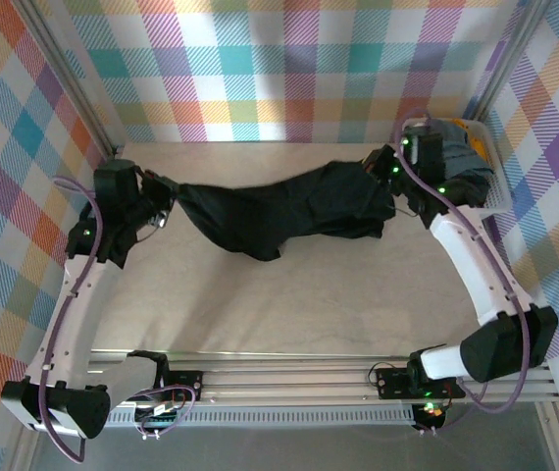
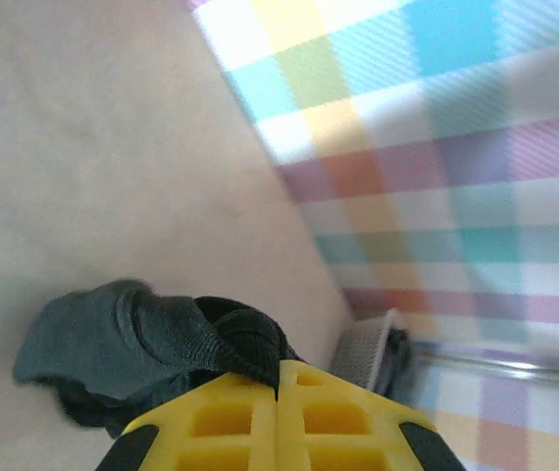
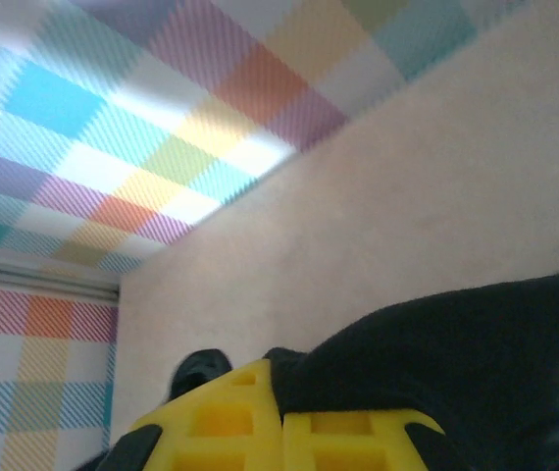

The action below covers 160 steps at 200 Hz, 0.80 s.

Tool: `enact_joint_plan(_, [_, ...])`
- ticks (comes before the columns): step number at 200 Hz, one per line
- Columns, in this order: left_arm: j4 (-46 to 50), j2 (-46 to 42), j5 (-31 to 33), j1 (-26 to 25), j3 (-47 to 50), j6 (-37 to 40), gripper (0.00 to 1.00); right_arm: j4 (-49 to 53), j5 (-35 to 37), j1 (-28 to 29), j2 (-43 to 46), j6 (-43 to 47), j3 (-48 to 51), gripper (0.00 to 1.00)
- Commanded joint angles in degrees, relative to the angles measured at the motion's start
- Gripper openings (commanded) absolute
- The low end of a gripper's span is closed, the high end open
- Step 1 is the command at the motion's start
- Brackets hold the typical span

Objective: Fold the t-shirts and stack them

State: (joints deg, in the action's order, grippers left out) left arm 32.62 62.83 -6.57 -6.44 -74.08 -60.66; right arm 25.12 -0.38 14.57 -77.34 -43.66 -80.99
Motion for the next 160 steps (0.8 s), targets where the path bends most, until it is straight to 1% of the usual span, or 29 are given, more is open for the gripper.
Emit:
enact_joint_plan(1, [-4.97, -1.62, 1.4, 1.55, -5.76, -1.85, 0.0, -3.13, 2.35, -0.84, 5.32, 5.64, -1.68, 0.0])
enact_joint_plan(21, [-4.87, -4.48, 4.28, 1.78, -9.18, -1.26, 0.0, -6.45, 3.24, -1.17, 11.47, 7.19, 0.15, 0.0])
enact_joint_plan(61, [-3.92, -12.65, 15.54, 1.78, -13.82, 1.82, 0.0, -12.11, 6.36, -1.21, 24.45, 9.54, 6.19, 0.0])
enact_joint_plan(70, [-3.87, -12.98, 16.43, 1.77, -15.62, 2.77, 0.0, -12.5, 7.16, -1.21, 26.02, 10.11, 6.51, 0.0])
enact_joint_plan(87, [-3.17, -11.0, 15.98, 1.76, -18.44, 2.79, 0.0, -12.9, 8.44, -1.32, 26.41, 11.02, 6.05, 0.0])
enact_joint_plan(104, [-3.22, -7.59, 15.05, 1.77, -19.56, 1.28, 0.0, -15.02, 9.23, -1.71, 23.91, 12.32, 4.87, 0.0])
enact_joint_plan(120, [-3.88, -3.52, 15.02, 1.78, -19.71, 0.06, 0.0, -16.14, 9.59, -2.97, 18.73, 12.68, 1.99, 0.0])
enact_joint_plan(135, [-2.04, 2.54, 15.52, 1.77, -20.86, -0.15, 0.0, -17.11, 8.32, -5.09, 11.28, 12.39, -1.26, 0.0])
enact_joint_plan(148, [-2.98, 9.26, 14.48, 2.01, -20.99, -0.32, 0.0, -18.51, 4.86, -7.4, 2.99, 11.53, -4.56, 0.0])
enact_joint_plan(160, [-2.6, 17.22, 14.01, 2.39, -22.73, -0.54, 0.0, -17.71, 0.69, -9.5, -6.56, 9.77, -9.72, 0.0])
